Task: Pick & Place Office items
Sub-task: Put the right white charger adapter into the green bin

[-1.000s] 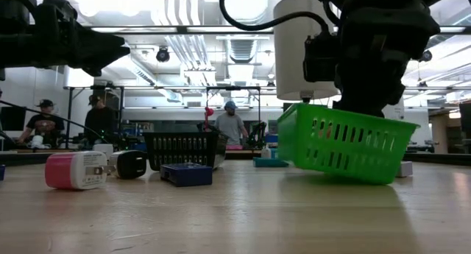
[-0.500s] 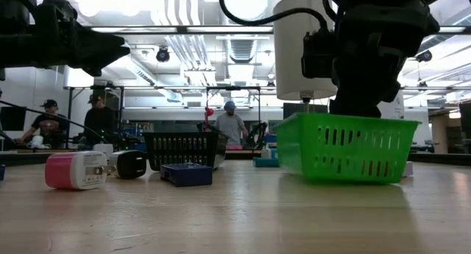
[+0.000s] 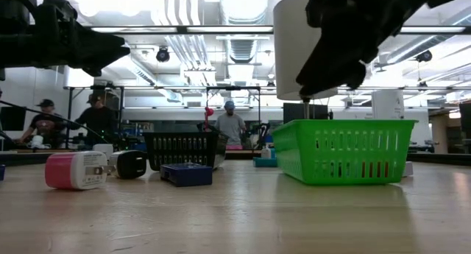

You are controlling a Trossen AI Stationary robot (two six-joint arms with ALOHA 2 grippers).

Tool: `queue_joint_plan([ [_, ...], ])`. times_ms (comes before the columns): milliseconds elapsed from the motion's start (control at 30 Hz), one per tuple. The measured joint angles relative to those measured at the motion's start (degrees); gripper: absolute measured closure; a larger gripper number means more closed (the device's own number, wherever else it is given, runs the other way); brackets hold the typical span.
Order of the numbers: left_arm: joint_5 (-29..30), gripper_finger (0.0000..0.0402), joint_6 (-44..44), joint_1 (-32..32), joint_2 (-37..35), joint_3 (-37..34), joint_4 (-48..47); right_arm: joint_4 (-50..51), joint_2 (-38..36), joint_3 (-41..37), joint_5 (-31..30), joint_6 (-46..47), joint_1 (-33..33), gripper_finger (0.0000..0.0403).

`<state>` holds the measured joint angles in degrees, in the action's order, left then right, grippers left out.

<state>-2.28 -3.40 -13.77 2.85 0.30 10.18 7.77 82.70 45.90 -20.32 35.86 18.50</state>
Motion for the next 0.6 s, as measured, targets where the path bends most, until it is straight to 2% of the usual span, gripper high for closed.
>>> queue_joint_plan([
  [400, 0.01, 0.0176, 0.0, -0.01, 0.0, -0.01, 0.01, 6.08, -5.97, -0.29, -23.94, -3.28, 8.64, 0.0216],
  [600, 0.02, 0.0176, 0.0, -0.02, -0.02, -0.01, 0.02, 10.65, -8.67, -0.54, -24.47, -3.27, 7.43, 0.0216],
])
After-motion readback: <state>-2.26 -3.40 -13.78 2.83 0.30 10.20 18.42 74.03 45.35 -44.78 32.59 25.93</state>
